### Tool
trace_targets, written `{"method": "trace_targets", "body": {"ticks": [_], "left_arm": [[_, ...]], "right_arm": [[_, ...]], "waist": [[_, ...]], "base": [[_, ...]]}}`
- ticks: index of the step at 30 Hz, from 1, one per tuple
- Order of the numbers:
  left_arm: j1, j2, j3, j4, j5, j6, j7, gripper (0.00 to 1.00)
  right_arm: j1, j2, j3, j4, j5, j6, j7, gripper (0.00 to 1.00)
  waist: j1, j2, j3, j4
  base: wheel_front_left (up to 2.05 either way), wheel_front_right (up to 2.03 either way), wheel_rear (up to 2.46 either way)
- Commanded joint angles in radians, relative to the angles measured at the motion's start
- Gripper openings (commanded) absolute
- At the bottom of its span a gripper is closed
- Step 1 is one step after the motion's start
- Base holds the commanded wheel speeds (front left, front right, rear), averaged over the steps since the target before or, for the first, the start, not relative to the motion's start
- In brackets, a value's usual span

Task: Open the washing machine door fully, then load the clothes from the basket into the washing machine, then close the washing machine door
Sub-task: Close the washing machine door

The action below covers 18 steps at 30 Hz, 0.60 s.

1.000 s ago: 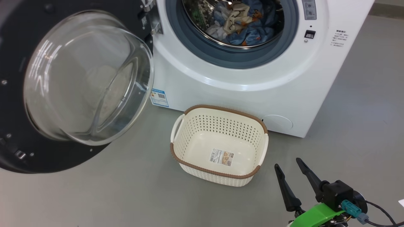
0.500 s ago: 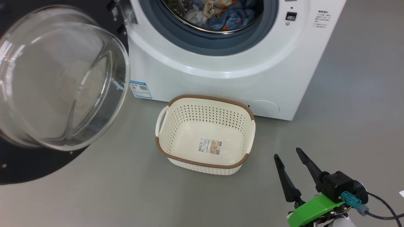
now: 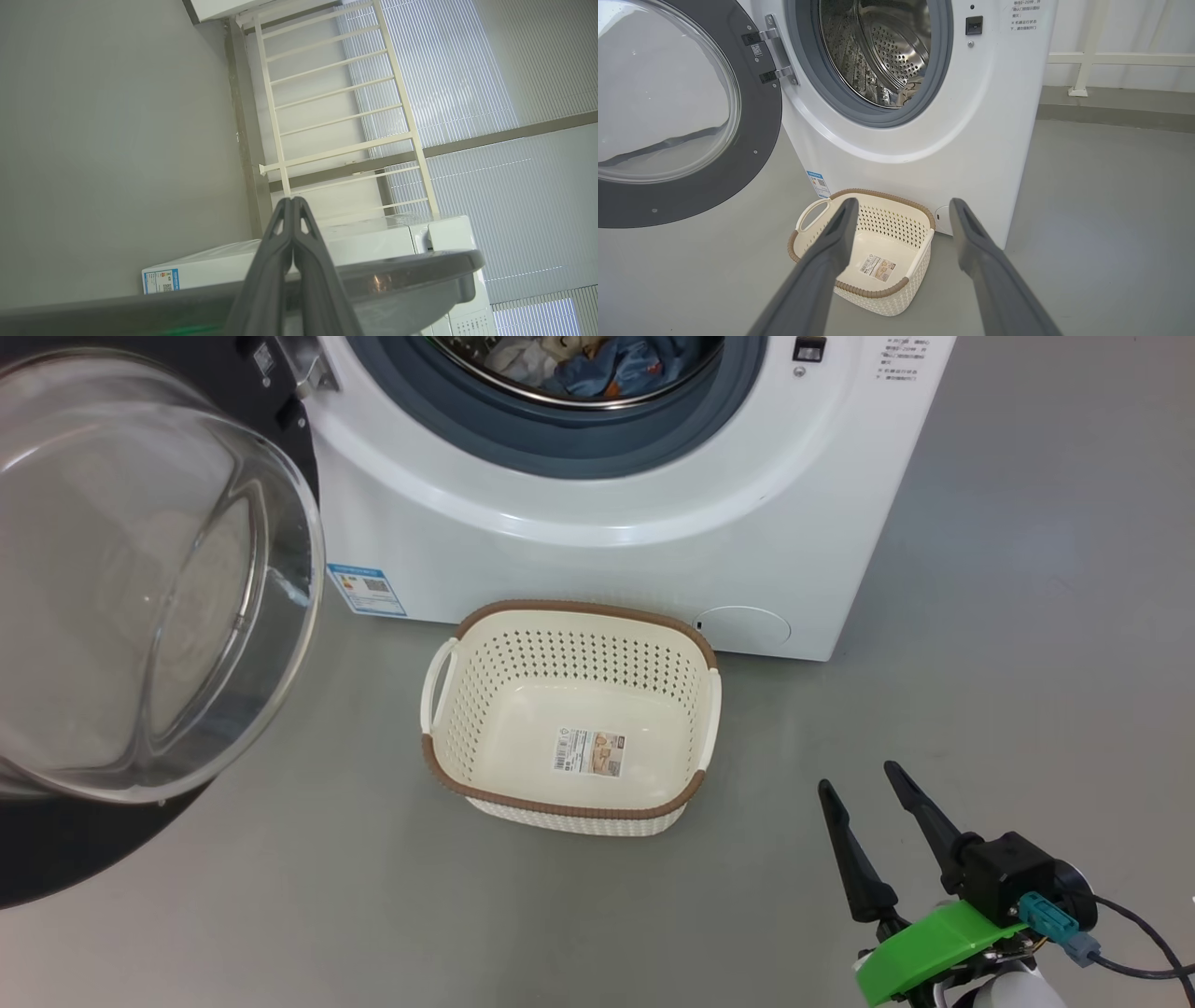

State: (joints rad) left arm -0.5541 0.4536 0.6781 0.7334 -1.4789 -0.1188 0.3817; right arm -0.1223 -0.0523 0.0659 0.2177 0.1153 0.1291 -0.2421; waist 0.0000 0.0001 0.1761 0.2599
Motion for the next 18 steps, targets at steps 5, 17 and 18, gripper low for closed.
{"method": "trace_targets", "body": {"ticks": [5,17,18], "left_arm": [[0.003,0.067,-0.003,-0.02,0.001,-0.01,0.043,0.0],[0.049,0.062,-0.026,-0.055,-0.048,0.022,0.216,0.0],[0.056,0.062,-0.029,-0.066,-0.052,0.026,0.234,0.0]], "right_arm": [[-0.03,0.002,0.028,-0.028,-0.002,0.002,0.004,1.0],[-0.025,0.002,0.024,-0.022,0.015,0.002,0.003,1.0],[-0.024,0.002,0.024,-0.022,0.017,0.002,0.002,1.0]], "waist": [[0.0,-0.0001,0.004,-0.006],[0.0,-0.0001,-0.004,-0.001],[0.0,-0.0001,-0.004,0.0]], "base": [[0.0,0.0,0.0],[0.0,0.0,0.0],[0.0,0.0,0.0]]}}
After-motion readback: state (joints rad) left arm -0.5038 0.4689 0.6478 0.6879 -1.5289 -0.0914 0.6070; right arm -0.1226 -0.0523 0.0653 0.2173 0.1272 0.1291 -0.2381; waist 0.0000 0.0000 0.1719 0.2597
